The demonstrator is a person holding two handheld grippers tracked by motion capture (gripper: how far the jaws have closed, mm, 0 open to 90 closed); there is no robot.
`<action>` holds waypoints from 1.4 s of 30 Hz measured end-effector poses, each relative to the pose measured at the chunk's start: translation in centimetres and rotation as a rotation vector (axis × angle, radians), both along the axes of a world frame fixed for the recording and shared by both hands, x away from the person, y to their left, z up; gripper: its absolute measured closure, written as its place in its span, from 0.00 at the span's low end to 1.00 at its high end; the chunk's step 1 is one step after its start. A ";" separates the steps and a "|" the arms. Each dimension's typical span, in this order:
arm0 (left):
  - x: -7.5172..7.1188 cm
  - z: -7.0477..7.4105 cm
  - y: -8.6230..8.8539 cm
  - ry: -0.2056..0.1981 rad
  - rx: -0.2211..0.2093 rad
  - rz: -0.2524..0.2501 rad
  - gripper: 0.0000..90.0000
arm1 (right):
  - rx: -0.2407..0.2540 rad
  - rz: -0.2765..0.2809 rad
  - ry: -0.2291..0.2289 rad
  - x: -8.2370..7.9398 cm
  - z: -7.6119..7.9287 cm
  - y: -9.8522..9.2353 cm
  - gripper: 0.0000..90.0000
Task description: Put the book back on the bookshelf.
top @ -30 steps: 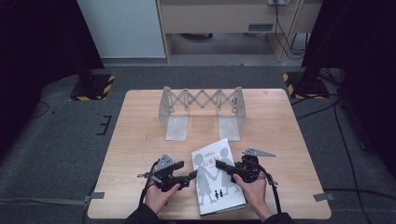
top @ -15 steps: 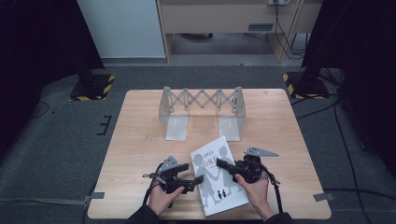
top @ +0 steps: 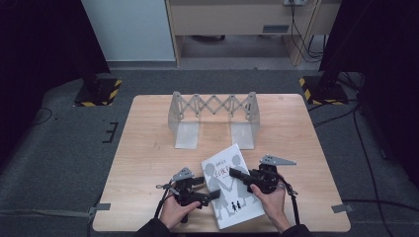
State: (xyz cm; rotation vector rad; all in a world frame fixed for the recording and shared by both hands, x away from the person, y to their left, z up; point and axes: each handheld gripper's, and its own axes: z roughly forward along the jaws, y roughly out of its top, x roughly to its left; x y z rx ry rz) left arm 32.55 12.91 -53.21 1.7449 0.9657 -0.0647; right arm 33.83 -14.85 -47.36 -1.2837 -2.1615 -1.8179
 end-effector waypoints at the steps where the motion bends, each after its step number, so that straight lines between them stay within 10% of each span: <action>1: 0.0 0.0 0.0 0.004 0.001 -0.007 0.00 | 0.001 0.003 0.000 0.0 0.0 -0.1 0.90; 9: -0.1 -0.6 -0.6 0.068 -0.039 -0.086 0.00 | 0.013 0.023 -0.012 0.1 0.1 -0.3 0.91; 19: 0.1 -1.2 -0.6 0.124 -0.042 -0.070 0.00 | 0.010 -0.001 0.018 0.8 -1.0 -0.3 0.85; 42: -0.3 -1.3 -1.0 0.102 -0.025 -0.023 0.00 | -0.176 -0.042 -0.082 0.8 -2.4 -0.8 0.53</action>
